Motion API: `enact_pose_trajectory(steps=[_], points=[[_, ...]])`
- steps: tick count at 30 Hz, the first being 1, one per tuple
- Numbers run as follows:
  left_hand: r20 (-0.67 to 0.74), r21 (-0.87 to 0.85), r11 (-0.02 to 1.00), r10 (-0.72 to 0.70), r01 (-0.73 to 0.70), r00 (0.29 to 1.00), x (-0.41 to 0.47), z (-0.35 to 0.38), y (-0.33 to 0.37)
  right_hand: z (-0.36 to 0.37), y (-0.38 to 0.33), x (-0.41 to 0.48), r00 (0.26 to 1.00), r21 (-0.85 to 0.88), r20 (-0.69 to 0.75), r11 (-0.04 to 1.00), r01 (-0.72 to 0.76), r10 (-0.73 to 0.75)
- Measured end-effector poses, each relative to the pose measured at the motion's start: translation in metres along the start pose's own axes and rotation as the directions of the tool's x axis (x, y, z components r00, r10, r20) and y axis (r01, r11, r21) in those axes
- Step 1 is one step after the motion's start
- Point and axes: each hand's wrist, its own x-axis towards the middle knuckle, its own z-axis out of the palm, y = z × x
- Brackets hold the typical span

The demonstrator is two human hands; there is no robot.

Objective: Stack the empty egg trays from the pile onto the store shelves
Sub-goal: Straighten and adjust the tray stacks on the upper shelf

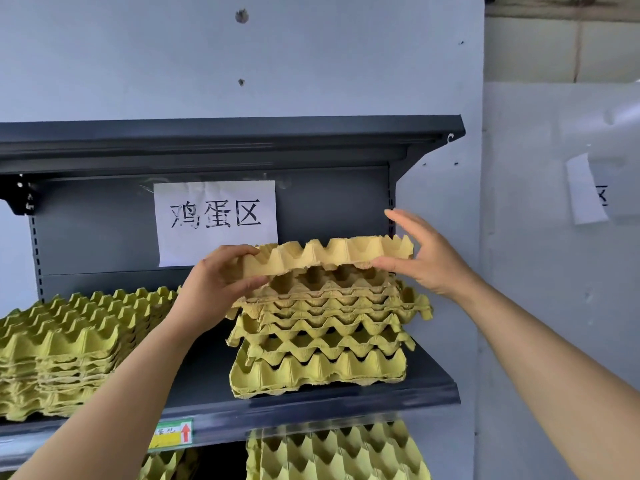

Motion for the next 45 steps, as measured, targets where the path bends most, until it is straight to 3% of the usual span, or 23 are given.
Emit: enact_pose_trajectory(steps=[4, 9, 12, 15, 19, 23, 26, 30, 34, 37, 41, 45], points=[[0.027, -0.057, 0.998, 0.026, -0.025, 0.999, 0.001, -0.006, -0.003, -0.008, 0.007, -0.006, 0.987, 0.113, 0.143, 0.989, -0.094, 0.077], [0.053, 0.206, 0.977, -0.061, 0.049, 0.997, 0.010, -0.005, -0.024, -0.002, -0.005, -0.013, 0.999, 0.113, 0.042, 0.993, -0.032, 0.027], [-0.111, 0.371, 0.928, -0.002, 0.043, 0.994, 0.013, -0.002, -0.032, 0.008, -0.020, -0.018, 1.000, 0.166, 0.028, 0.986, -0.003, -0.002], [-0.210, 0.404, 0.913, 0.032, 0.057, 0.977, 0.012, -0.004, -0.033, 0.019, -0.033, -0.022, 0.999, 0.170, 0.049, 0.985, -0.009, 0.001], [-0.101, 0.275, 0.952, -0.106, 0.131, 0.989, -0.007, -0.012, -0.027, 0.030, -0.053, -0.024, 0.998, 0.128, 0.064, 0.992, -0.020, 0.012], [0.098, 0.182, 0.979, -0.110, 0.091, 0.989, -0.026, -0.003, 0.003, 0.045, -0.069, -0.025, 0.995, 0.087, 0.098, 0.996, 0.013, -0.022], [0.136, 0.089, 0.991, -0.116, 0.105, 0.984, -0.030, 0.003, 0.021, 0.049, -0.071, -0.028, 0.996, 0.109, 0.087, 0.994, -0.009, 0.000], [0.109, 0.177, 0.977, -0.136, 0.115, 0.985, -0.030, 0.010, 0.035, 0.046, -0.067, -0.032, 0.989, 0.240, 0.145, 0.968, -0.075, 0.040], [0.112, 0.322, 0.942, -0.132, 0.090, 0.985, -0.027, 0.013, 0.043, 0.027, -0.043, -0.020, 0.996, -0.029, 0.030, 0.997, -0.078, 0.078], [0.122, 0.374, 0.921, -0.165, 0.109, 0.979, -0.022, 0.018, 0.050, 0.022, -0.020, -0.004, 0.991, -0.226, 0.071, 0.970, -0.092, 0.111], [0.127, 0.305, 0.943, -0.179, 0.133, 0.976, -0.014, 0.021, 0.059, 0.029, -0.001, 0.013, 0.979, -0.297, 0.167, 0.953, -0.064, 0.118], [0.111, 0.192, 0.973, -0.149, 0.126, 0.983, -0.011, 0.008, 0.060, 0.023, 0.000, 0.025, 0.994, -0.286, 0.103, 0.957, 0.057, -0.028]])
